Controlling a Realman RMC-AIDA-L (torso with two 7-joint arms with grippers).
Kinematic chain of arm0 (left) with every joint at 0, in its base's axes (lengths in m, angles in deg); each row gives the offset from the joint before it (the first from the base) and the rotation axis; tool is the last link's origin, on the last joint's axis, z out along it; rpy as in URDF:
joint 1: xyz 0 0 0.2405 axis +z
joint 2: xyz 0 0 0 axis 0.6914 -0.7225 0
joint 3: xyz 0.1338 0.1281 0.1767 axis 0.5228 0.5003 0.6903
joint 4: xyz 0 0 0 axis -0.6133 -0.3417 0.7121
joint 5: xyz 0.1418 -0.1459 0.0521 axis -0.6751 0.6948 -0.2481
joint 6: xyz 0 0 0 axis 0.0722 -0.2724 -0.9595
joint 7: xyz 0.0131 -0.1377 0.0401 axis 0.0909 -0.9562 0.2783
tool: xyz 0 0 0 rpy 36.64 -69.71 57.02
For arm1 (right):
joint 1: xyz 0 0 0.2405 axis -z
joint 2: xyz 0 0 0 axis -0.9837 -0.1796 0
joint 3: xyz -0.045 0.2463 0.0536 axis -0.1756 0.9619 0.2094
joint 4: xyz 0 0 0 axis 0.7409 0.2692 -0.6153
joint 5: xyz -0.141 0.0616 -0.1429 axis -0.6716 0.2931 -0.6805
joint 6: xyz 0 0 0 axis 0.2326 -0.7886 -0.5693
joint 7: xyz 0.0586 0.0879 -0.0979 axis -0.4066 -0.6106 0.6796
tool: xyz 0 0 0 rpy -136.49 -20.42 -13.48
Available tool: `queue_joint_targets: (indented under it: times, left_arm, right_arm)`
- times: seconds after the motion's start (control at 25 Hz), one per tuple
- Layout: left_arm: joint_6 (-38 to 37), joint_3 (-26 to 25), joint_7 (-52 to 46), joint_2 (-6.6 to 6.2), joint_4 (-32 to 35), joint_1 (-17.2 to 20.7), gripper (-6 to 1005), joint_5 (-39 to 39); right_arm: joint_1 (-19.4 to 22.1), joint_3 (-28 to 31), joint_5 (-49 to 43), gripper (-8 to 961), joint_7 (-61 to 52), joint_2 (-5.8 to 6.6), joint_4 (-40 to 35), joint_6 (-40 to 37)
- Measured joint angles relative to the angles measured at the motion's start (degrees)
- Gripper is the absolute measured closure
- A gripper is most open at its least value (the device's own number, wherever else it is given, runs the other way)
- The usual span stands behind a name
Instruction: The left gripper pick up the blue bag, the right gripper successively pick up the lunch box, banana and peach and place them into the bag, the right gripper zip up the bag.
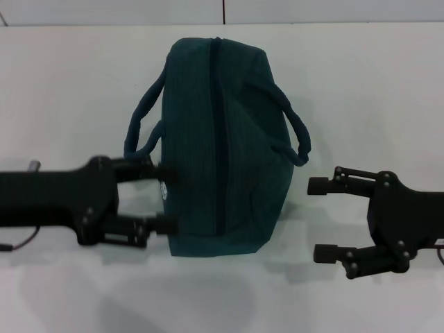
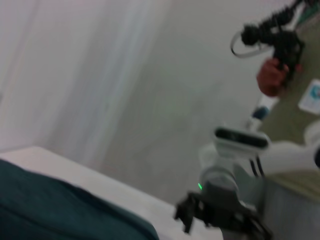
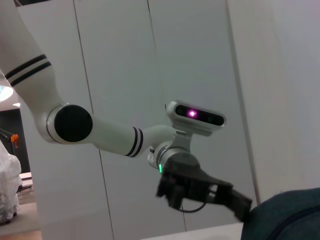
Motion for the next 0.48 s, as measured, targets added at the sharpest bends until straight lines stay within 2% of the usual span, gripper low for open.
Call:
queue_joint_targets:
  times: [0.2, 0.48]
  left_arm:
    - [-0.38, 3.20, 3.82, 0.15, -0.12, 1.18, 106, -0.37]
    - [-0.48, 3.32, 5.77, -0.03, -0.37, 2.62, 106, -0.22]
  right_arm:
    - [-0.27, -0.16, -0.80, 78, -0.19, -0.38, 0.02, 1.01]
    - [-0.30, 0.03, -1.98, 79, -0.36, -0.38, 0.13, 1.49]
